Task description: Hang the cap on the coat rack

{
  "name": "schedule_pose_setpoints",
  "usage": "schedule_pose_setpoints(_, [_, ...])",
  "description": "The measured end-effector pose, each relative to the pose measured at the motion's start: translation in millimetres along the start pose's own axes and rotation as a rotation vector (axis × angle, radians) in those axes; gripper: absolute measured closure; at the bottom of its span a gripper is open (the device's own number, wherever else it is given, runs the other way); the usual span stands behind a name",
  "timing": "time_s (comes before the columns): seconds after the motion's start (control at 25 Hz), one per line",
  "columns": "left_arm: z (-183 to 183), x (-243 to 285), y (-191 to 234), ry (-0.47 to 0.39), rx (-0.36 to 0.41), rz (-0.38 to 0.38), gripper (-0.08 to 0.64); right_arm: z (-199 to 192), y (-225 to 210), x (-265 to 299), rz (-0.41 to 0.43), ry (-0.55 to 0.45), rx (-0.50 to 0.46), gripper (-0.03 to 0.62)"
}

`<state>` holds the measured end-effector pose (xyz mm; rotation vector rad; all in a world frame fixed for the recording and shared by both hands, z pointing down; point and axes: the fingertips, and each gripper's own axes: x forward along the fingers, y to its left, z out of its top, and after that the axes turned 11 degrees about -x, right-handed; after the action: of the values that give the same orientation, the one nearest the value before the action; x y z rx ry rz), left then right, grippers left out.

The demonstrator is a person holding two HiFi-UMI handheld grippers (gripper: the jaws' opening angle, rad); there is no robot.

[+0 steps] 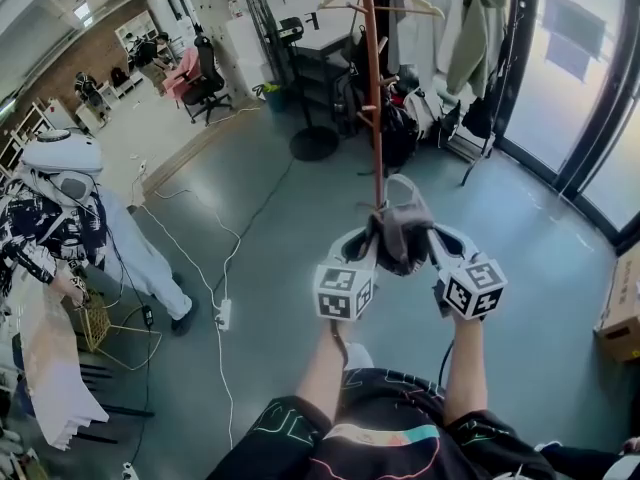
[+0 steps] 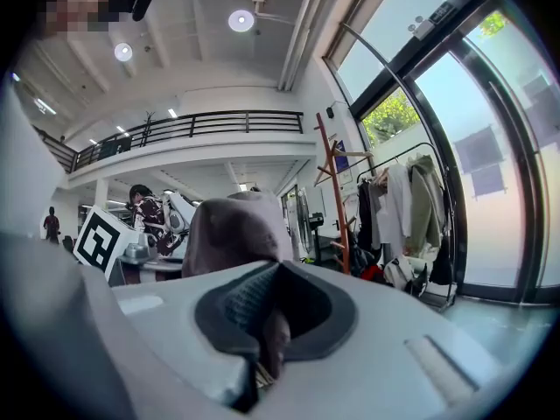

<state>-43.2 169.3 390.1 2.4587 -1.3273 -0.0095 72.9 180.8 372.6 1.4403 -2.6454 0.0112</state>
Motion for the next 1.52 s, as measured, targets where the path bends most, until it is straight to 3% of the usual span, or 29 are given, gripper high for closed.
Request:
schedule_pose_setpoints(0.32, [-18.8,-24.9,27.0,0.032,-0.030,0.073,0.511,-21.1,33.6,22.1,0.074,0.031,0.034,0.584])
schedule_pose_setpoints(0.6, [-25.8,1.4,53.1,0.054,-0.062,0.078,0.512,-37.6,23.2,55.0,0.086,0.064,0.057,0.584])
schedule_pose_setpoints(0.84, [-39.4,60.3,60.6,0.113,-0.098,0.029,0.512,-63.1,-25.5,81.7,0.009,0.146,0.041,0.584])
schedule_pose_setpoints(1.16, [-30.3,154.4,101.2,0.166,-0.124,-0.012,0.511,-81.3,-94.3,153.3,-0.036,0.170,0.138,0.584])
schedule_pose_setpoints(1.52, [-14.3,228.5,148.8,0.205,-0.118,-0.052,0.511,-86.6,-139.2,223.8,-0.088,0.174,0.163,0.584])
